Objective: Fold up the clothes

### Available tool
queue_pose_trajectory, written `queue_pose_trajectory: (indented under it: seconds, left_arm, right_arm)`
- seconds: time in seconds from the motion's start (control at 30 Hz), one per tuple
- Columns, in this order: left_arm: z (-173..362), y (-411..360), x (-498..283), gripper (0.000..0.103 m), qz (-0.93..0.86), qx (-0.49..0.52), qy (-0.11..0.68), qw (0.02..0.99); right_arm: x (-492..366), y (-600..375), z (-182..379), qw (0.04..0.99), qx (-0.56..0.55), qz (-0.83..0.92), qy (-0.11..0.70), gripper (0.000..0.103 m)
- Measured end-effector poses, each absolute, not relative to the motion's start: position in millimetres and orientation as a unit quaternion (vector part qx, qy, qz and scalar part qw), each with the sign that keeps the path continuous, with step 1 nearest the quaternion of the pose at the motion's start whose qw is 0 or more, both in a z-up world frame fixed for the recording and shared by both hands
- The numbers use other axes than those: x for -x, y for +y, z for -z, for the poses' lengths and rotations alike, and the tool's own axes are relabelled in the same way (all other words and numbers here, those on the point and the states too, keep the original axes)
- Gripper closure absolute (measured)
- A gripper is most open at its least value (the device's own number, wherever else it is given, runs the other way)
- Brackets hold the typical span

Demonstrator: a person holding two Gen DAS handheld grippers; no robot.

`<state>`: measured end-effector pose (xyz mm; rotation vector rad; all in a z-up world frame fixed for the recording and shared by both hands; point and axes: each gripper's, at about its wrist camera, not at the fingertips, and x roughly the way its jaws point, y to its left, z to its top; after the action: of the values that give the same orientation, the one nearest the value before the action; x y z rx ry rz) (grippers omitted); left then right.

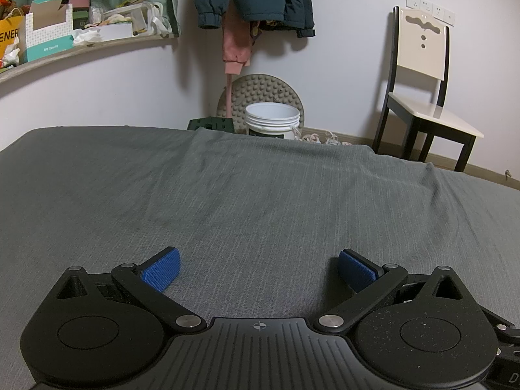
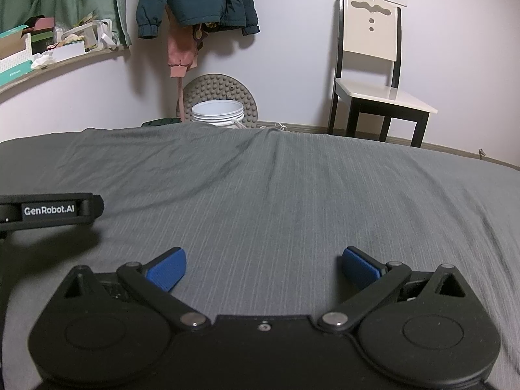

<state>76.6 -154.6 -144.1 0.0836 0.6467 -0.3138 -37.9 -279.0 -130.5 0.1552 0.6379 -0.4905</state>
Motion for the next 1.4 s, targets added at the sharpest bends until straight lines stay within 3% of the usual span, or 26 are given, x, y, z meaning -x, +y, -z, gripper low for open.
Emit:
queue_pose_trajectory:
  seconds: [1.4]
  left_arm:
    - [145.6,-154.4,-77.3,0.000,0.155,-0.042,0.313,0.936]
  right_arm:
    - [34.0,-272.0,133.1,0.912,-0.076,0.263,0.306,0.000]
